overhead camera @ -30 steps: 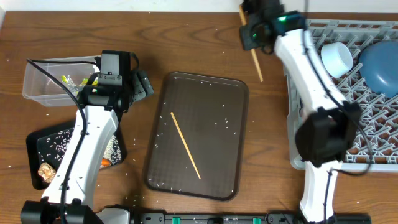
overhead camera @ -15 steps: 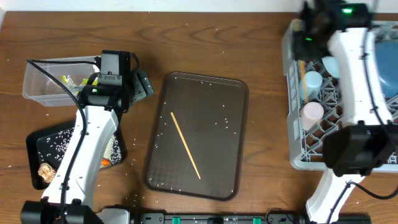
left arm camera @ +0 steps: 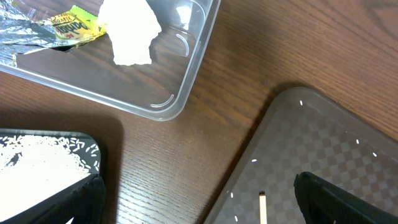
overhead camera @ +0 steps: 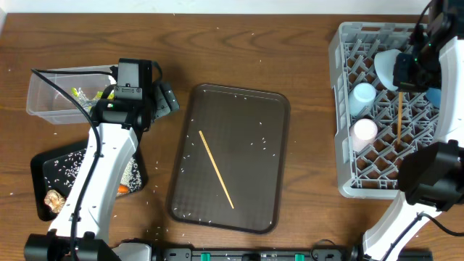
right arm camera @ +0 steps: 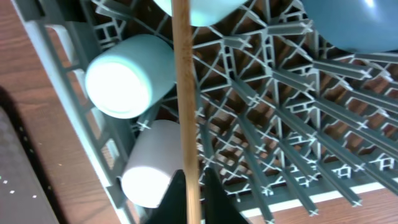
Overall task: Sort waste into correct bins and load items into the dishwasher rack
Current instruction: 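Carry the chopstick right and insert it upright into the rack, then move the right gripper to the tray and grasp the remaining chopstick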
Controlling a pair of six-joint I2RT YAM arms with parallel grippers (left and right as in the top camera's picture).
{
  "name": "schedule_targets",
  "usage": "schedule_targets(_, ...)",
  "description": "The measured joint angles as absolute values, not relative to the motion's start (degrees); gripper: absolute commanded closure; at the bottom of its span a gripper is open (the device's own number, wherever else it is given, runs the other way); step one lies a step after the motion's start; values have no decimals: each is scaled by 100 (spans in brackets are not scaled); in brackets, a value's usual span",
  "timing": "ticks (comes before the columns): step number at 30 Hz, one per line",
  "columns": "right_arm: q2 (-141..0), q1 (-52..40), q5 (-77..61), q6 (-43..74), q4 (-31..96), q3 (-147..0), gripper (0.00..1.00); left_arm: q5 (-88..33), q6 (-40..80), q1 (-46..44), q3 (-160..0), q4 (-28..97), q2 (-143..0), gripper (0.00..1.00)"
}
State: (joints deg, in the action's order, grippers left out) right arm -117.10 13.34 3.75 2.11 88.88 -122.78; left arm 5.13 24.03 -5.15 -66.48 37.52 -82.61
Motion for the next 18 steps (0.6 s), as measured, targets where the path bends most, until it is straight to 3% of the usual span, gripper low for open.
schedule_targets(4,-11708,1343,399,226,8886,-12278,62,513,2403,-515,-6648,3752,-8261,2)
schedule_targets(6,-11708,1343,423,176,8879,-12278,57,513,2403,-515,-6648,3752,-8261,2)
schedule_targets(14,-11708,1341,185,154,8777,-12278,55,513,2403,-515,-6648,3752,-8261,2)
schedule_targets(18,-11708,1177,-644,-318,8560,-12278,54,513,2403,-515,-6648,3752,-8261,2)
